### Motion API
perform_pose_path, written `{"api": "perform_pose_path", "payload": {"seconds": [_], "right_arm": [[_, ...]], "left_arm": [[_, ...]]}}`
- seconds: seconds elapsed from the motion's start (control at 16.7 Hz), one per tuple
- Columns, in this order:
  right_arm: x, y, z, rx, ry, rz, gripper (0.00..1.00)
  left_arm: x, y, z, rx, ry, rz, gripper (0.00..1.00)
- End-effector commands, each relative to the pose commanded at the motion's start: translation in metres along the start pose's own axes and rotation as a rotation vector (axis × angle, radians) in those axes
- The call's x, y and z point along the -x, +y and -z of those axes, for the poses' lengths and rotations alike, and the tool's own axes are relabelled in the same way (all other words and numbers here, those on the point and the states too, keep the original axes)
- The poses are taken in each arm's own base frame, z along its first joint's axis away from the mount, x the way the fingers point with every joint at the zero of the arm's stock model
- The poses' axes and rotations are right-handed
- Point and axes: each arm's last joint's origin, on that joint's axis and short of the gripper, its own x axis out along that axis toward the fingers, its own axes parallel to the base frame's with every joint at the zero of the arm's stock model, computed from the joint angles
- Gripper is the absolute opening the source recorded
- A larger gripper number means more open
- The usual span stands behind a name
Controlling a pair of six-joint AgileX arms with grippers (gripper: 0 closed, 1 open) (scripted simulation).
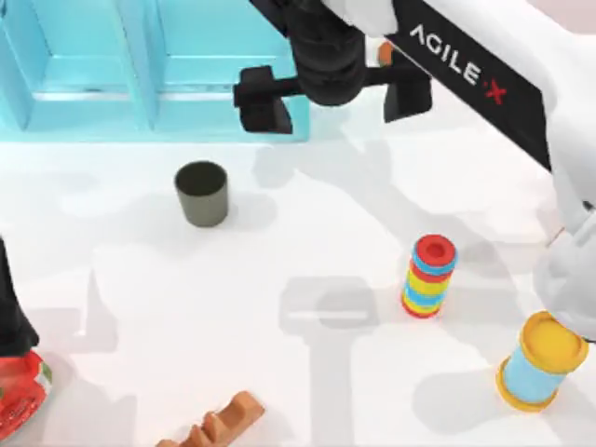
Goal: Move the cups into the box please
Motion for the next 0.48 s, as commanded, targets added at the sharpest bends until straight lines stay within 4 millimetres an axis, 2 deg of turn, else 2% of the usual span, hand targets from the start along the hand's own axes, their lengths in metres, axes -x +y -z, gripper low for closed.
{"api": "perform_pose_path", "payload": {"seconds": [0.12,0.24,0.36,0.48], "right_arm": [[-0.003,0.046,0.019,-0.027,-0.053,-0.037,1.00],[-0.006,0.077,0.035,-0.056,-0.093,-0.070,1.00],[-0.007,0.095,0.046,-0.078,-0.119,-0.096,1.00],[-0.007,0.102,0.050,-0.087,-0.129,-0.106,1.00]], "left_arm": [[0.000,0.000,0.000,0.000,0.000,0.000,1.00],[0.000,0.000,0.000,0.000,0.000,0.000,1.00],[0.000,0.000,0.000,0.000,0.000,0.000,1.00],[0.000,0.000,0.000,0.000,0.000,0.000,1.00]]}}
